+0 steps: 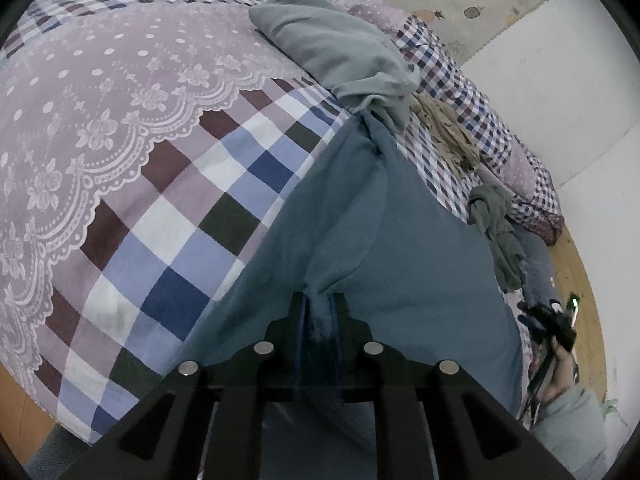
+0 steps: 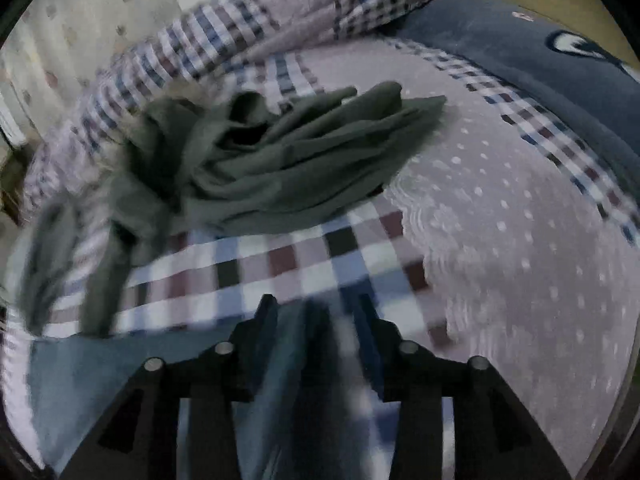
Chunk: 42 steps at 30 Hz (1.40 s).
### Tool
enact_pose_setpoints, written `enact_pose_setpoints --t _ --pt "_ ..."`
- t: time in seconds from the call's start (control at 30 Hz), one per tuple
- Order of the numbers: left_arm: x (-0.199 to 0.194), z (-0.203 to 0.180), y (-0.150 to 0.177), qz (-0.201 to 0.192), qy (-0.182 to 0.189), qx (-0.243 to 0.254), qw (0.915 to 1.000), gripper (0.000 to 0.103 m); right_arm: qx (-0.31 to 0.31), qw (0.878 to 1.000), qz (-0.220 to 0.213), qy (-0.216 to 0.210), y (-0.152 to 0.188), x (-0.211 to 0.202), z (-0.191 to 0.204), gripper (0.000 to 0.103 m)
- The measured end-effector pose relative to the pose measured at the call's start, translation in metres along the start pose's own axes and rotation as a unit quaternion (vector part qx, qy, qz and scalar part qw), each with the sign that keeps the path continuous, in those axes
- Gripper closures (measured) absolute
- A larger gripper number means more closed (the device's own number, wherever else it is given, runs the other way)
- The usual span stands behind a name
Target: Fold clothes
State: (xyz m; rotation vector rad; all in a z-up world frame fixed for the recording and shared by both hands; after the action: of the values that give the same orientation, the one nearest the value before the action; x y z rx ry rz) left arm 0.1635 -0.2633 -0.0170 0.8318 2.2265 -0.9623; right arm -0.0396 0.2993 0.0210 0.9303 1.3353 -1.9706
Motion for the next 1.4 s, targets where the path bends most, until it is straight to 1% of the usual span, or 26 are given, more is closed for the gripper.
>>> enact_pose_setpoints --t 0.03,0.13,0.2,0.23,0.27,0.3,0.33,0.4,0.5,0.57,0.63,0.73,0.83,0.93,1.03,1.07,1.1,1.13,1.17,1.23,1.4 --pt "-0.001 0.001 0.000 0.000 0.004 -0.005 1.0000 0.085 -0.001 1.000 -0.005 -0.013 0.009 -0.011 0.003 0.059" --pt "-0.007 0.005 0.002 0.000 0.014 -0.020 0.9997 0.078 0.005 0.999 -0.006 -0.052 0.052 -0.040 0.018 0.059" --pt "-0.015 0.010 0.003 -0.008 0.015 -0.032 0.9993 0.067 0.011 0.997 -0.006 -0.077 0.082 -0.058 0.029 0.059" --pt "-0.020 0.013 0.002 -0.014 0.015 -0.038 0.9991 0.064 0.015 0.996 -0.006 -0.089 0.097 -0.067 0.035 0.055" --pt "-0.025 0.016 0.001 -0.021 0.015 -0.043 0.9988 0.057 0.017 0.995 -0.007 -0.099 0.111 -0.075 0.040 0.052" --pt "-0.031 0.020 0.000 -0.030 0.014 -0.050 0.9982 0.051 0.014 0.994 -0.010 -0.103 0.124 -0.083 0.045 0.048" --pt "-0.038 0.026 -0.001 -0.040 0.012 -0.058 0.9974 0.047 0.008 0.994 -0.016 -0.106 0.138 -0.091 0.051 0.046" --pt "-0.051 0.038 -0.003 -0.057 0.013 -0.078 0.9952 0.037 -0.013 0.994 -0.025 -0.104 0.163 -0.106 0.064 0.046" --pt "-0.064 0.057 -0.003 -0.067 0.015 -0.106 0.9920 0.036 -0.046 0.993 -0.034 -0.105 0.193 -0.124 0.082 0.046" --pt "-0.065 0.067 0.000 -0.057 0.010 -0.117 0.9915 0.036 -0.072 0.991 -0.037 -0.104 0.210 -0.130 0.093 0.045" --pt "-0.063 0.071 0.004 -0.037 0.002 -0.116 0.9926 0.036 -0.097 0.989 -0.033 -0.102 0.225 -0.130 0.102 0.045" --pt "-0.059 0.071 0.011 -0.013 -0.018 -0.092 0.9955 0.036 -0.123 0.987 -0.030 -0.103 0.240 -0.130 0.112 0.045" --pt "-0.050 0.066 0.018 0.010 -0.042 -0.060 0.9973 0.036 -0.138 0.984 -0.034 -0.111 0.246 -0.132 0.121 0.045" --pt "-0.040 0.061 0.025 0.036 -0.075 -0.013 0.9965 0.036 -0.156 0.979 -0.041 -0.121 0.251 -0.135 0.133 0.045" --pt "-0.035 0.056 0.030 0.043 -0.091 0.021 0.9947 0.036 -0.186 0.973 -0.060 -0.122 0.253 -0.140 0.148 0.045" --pt "-0.034 0.055 0.031 0.043 -0.091 0.026 0.9946 0.036 -0.195 0.971 -0.068 -0.120 0.254 -0.142 0.151 0.045" --pt "-0.033 0.053 0.033 0.042 -0.089 0.030 0.9947 0.034 -0.200 0.970 -0.073 -0.121 0.255 -0.143 0.154 0.040" --pt "-0.033 0.052 0.034 0.041 -0.088 0.033 0.9947 0.032 -0.206 0.968 -0.078 -0.123 0.256 -0.144 0.158 0.025" --pt "-0.032 0.051 0.035 0.041 -0.085 0.037 0.9948 0.028 -0.211 0.966 -0.082 -0.125 0.256 -0.145 0.161 0.021" --pt "-0.028 0.044 0.040 0.045 -0.075 0.044 0.9952 0.024 -0.222 0.963 -0.090 -0.128 0.258 -0.147 0.168 0.019" --pt "-0.023 0.028 0.052 0.062 -0.034 0.049 0.9963 0.024 -0.252 0.956 -0.090 -0.122 0.268 -0.144 0.180 0.019"
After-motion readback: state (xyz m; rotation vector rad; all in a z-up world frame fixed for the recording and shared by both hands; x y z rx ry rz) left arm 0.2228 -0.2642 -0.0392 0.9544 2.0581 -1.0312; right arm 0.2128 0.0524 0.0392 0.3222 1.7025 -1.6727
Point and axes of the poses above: each gripper's, at about its wrist camera, not at the fingertips, and x roughly the way its jaws point, z to its left, y to its underside, the point moved 7 cm from there along x, roughly the way its jaws point, and after that the axes turned 3 degrees about x, right-handed, at the moved point
